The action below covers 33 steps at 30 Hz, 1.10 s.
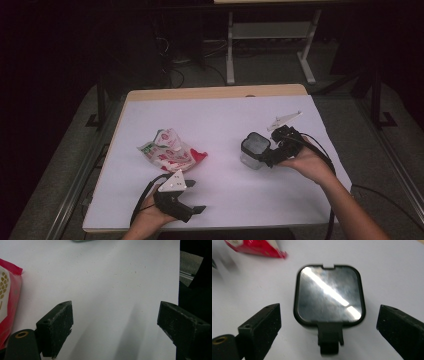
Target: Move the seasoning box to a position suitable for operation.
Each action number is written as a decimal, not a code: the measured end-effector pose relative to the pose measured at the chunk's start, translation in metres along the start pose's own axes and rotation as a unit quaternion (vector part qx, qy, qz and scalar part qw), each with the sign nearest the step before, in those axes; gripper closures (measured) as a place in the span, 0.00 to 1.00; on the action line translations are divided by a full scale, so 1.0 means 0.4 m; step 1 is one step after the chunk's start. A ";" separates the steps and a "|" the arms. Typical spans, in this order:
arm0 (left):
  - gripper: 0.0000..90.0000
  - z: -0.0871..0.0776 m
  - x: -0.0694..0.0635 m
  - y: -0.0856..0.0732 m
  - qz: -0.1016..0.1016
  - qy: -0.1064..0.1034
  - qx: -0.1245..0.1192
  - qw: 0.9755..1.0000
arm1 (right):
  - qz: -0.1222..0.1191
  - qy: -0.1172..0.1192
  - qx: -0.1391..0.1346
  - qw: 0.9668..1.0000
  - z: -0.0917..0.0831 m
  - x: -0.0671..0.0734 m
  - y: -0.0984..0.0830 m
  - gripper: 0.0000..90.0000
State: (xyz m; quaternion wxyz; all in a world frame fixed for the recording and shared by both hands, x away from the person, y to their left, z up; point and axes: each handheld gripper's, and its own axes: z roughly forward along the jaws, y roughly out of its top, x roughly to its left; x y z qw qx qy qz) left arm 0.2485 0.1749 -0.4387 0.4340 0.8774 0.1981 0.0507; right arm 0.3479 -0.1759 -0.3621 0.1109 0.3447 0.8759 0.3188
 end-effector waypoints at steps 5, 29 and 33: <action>0.14 0.000 -0.001 0.000 0.001 -0.001 0.000 1.000 | -0.013 0.004 0.018 1.000 0.016 -0.005 0.031 0.06; 0.14 0.009 -0.004 0.000 0.002 -0.015 0.006 1.000 | -0.016 0.035 0.118 0.992 0.146 -0.014 0.094 0.09; 0.14 0.010 -0.005 0.001 0.003 -0.016 0.008 1.000 | -0.013 0.035 0.125 0.991 0.153 -0.016 0.093 0.13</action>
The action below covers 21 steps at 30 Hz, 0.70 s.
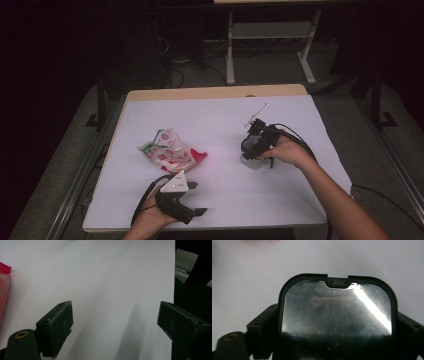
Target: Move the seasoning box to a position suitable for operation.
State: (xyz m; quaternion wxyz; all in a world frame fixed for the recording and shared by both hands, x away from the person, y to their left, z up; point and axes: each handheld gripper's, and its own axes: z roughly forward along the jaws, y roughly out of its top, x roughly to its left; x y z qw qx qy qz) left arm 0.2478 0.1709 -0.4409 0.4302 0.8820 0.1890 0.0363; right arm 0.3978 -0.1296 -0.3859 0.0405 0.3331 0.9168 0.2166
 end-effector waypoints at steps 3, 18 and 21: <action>0.14 0.000 0.000 0.000 0.000 0.000 0.001 1.000 | 0.003 0.002 0.001 1.000 -0.001 -0.004 -0.001 0.15; 0.14 0.007 0.000 -0.001 0.003 -0.006 0.007 1.000 | -0.003 -0.007 0.013 1.000 -0.002 -0.001 0.004 0.16; 0.14 0.008 -0.001 -0.002 0.001 -0.007 0.008 1.000 | -0.013 -0.017 0.029 0.999 -0.002 0.007 0.014 0.17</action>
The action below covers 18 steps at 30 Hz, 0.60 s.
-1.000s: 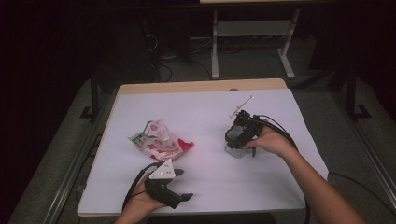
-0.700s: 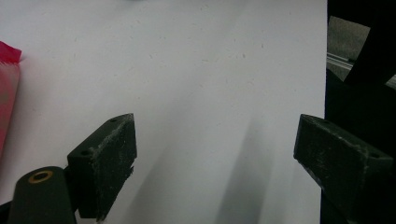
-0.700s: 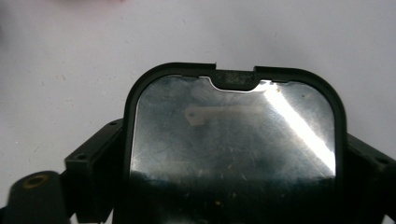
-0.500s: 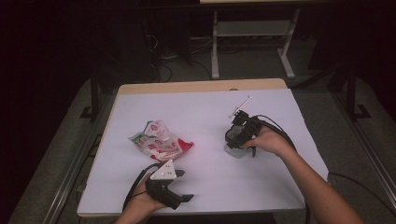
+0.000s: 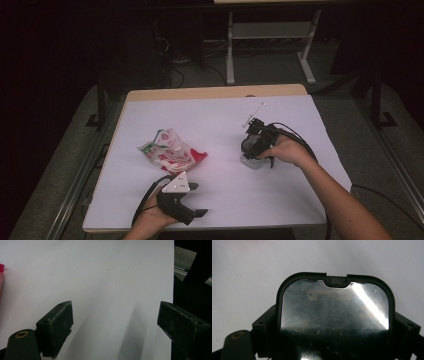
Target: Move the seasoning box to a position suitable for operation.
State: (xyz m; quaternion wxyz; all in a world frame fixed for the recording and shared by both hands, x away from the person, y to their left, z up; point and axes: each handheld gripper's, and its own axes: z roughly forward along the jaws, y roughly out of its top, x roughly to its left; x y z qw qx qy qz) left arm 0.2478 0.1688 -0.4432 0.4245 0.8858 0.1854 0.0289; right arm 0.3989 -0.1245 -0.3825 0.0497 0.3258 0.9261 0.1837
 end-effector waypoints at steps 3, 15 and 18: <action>0.14 0.000 -0.001 0.000 0.000 -0.001 -0.001 1.000 | -0.003 -0.001 0.009 1.000 0.001 0.001 0.006 0.17; 0.14 0.002 0.000 0.000 0.003 -0.002 0.006 1.000 | -0.008 -0.004 0.008 1.000 -0.007 0.015 0.005 0.17; 0.14 0.002 0.000 0.000 0.003 -0.002 0.006 1.000 | -0.008 0.002 0.005 1.000 -0.018 0.018 0.001 0.17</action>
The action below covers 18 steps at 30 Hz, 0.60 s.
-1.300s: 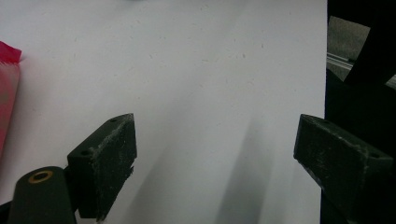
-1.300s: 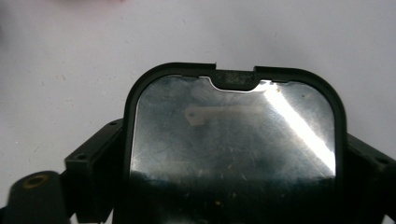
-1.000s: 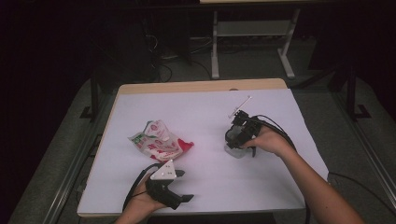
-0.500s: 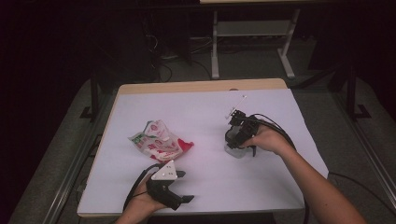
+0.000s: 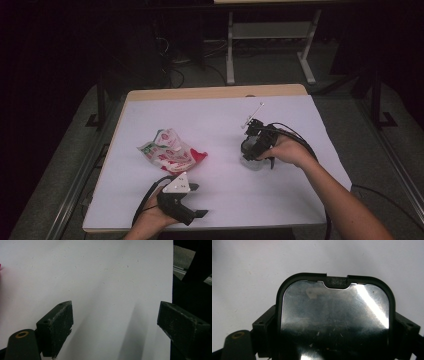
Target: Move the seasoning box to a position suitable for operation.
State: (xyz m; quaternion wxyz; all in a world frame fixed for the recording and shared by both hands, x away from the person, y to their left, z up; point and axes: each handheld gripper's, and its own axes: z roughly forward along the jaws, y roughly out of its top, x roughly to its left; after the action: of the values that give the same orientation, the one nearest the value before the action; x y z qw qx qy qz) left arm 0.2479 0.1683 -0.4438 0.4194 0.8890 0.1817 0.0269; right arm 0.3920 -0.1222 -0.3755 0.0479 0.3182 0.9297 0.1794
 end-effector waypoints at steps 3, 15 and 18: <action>0.14 0.000 0.001 0.000 0.003 0.000 0.000 1.000 | -0.006 0.001 -0.004 1.000 -0.015 0.008 -0.009 0.17; 0.14 0.004 -0.001 0.000 0.002 -0.001 0.001 1.000 | -0.050 0.012 -0.018 0.999 -0.064 0.074 -0.039 0.17; 0.14 0.004 -0.002 -0.001 0.002 -0.001 0.001 1.000 | -0.053 0.020 -0.023 0.998 -0.067 0.091 -0.042 0.17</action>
State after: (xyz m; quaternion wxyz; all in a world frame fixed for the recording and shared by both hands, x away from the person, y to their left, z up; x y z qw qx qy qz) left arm 0.2475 0.1672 -0.4450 0.4184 0.8898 0.1800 0.0267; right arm 0.3483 -0.1204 -0.3558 0.0462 0.2641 0.9415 0.2040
